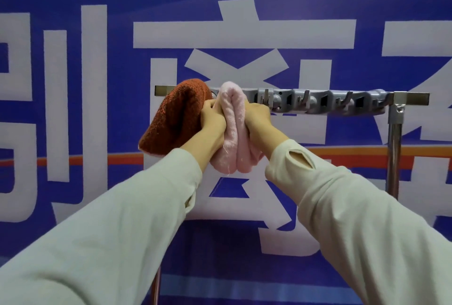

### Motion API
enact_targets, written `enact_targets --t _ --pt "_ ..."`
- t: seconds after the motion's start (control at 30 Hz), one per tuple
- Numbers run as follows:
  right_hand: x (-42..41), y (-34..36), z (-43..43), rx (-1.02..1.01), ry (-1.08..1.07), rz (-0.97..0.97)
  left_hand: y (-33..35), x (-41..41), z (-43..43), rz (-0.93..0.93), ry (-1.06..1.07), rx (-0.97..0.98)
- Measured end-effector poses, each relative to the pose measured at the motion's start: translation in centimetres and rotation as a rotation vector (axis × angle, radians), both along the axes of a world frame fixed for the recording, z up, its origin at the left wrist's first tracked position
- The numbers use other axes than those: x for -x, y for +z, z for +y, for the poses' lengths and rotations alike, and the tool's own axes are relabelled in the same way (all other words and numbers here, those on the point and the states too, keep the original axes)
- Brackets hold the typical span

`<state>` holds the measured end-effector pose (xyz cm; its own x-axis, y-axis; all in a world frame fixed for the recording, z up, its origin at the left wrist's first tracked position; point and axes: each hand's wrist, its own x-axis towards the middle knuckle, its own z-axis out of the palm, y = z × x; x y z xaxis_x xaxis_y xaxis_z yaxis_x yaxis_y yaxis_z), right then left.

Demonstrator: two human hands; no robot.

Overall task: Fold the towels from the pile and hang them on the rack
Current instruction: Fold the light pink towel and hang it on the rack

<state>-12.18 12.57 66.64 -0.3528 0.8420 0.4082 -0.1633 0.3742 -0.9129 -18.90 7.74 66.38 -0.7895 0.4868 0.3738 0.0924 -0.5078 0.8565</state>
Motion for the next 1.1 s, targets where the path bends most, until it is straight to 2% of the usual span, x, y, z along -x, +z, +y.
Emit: enact_targets --t 0.17,0.23,0.3,0.4,0.5,0.57,0.73,0.9,1.0,1.1 --pt "-1.6 -2.9 0.1 -0.348 -0.123 -0.242 -3.5 -0.1 -1.5 0.296 0.03 0.011" --pt "-2.5 -4.1 0.7 -0.457 -0.183 -0.261 -4.8 0.0 -2.3 0.513 0.108 -0.028" --pt "-3.3 -4.9 1.1 -0.519 -0.181 -0.201 -5.5 0.1 -3.1 0.632 0.134 -0.046" --pt "-4.1 -5.2 0.3 -0.483 0.077 -0.074 -6.0 0.1 -4.2 0.662 0.122 0.011" --pt "-4.1 -5.2 -1.1 -0.476 0.341 -0.112 -6.1 0.5 -4.4 0.642 0.102 0.138" --pt "-3.5 -5.2 -1.7 -0.472 0.401 -0.111 -6.2 0.6 -4.2 0.607 0.065 0.199" --pt "-1.8 -5.5 -2.7 -0.5 0.313 -0.033 -7.3 0.5 -3.8 0.449 -0.05 0.092" --pt "0.2 -7.9 -2.3 -0.304 0.21 0.011 -8.7 -1.7 -3.0 0.381 -0.14 0.079" --pt "-0.1 -7.6 -4.2 -0.334 0.24 -0.082 -8.6 -0.7 -5.4 0.427 -0.144 0.15" --pt "-1.0 -7.7 -3.5 -0.375 0.238 -0.107 -9.3 0.4 -5.9 0.552 -0.173 0.288"
